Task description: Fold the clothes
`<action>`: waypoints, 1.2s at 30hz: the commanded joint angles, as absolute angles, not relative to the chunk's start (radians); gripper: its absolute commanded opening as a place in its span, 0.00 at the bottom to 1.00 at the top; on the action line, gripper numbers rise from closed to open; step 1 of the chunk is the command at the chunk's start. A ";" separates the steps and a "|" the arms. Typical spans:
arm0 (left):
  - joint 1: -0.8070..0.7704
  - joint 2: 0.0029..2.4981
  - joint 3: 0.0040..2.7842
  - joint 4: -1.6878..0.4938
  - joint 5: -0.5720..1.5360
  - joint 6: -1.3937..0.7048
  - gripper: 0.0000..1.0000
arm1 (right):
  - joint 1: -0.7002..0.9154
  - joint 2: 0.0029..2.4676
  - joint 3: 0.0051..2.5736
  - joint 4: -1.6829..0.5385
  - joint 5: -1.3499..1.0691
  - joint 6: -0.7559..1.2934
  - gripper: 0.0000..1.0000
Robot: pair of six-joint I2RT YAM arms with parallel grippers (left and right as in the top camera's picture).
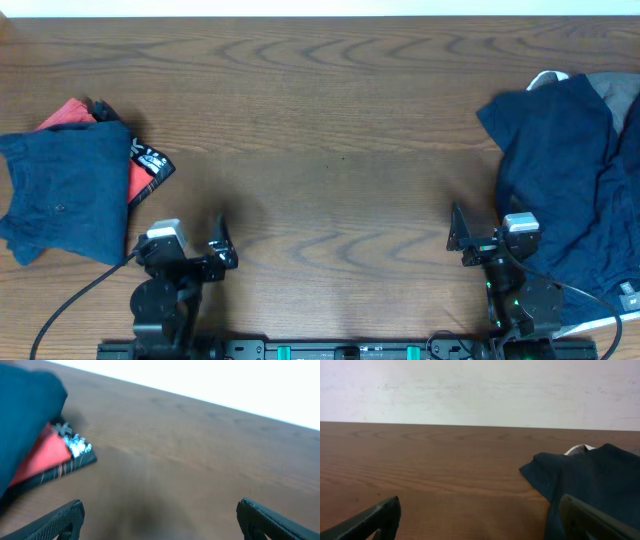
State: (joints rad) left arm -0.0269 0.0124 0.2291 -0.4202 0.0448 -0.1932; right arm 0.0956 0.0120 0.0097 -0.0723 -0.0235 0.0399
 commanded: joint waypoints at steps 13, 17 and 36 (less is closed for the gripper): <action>-0.021 0.002 0.004 -0.068 0.041 -0.083 0.98 | 0.083 0.005 0.006 -0.072 -0.027 0.025 0.99; -0.021 0.003 0.004 -0.068 0.040 -0.083 0.98 | 0.083 0.005 0.006 -0.072 -0.027 0.025 0.99; -0.021 0.004 0.004 -0.068 0.040 -0.083 0.98 | 0.083 0.005 0.006 -0.072 -0.027 0.025 0.99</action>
State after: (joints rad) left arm -0.0269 0.0109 0.0235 -0.0364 0.0486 -0.0998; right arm 0.0956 0.0116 0.0093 -0.0711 -0.0261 0.0399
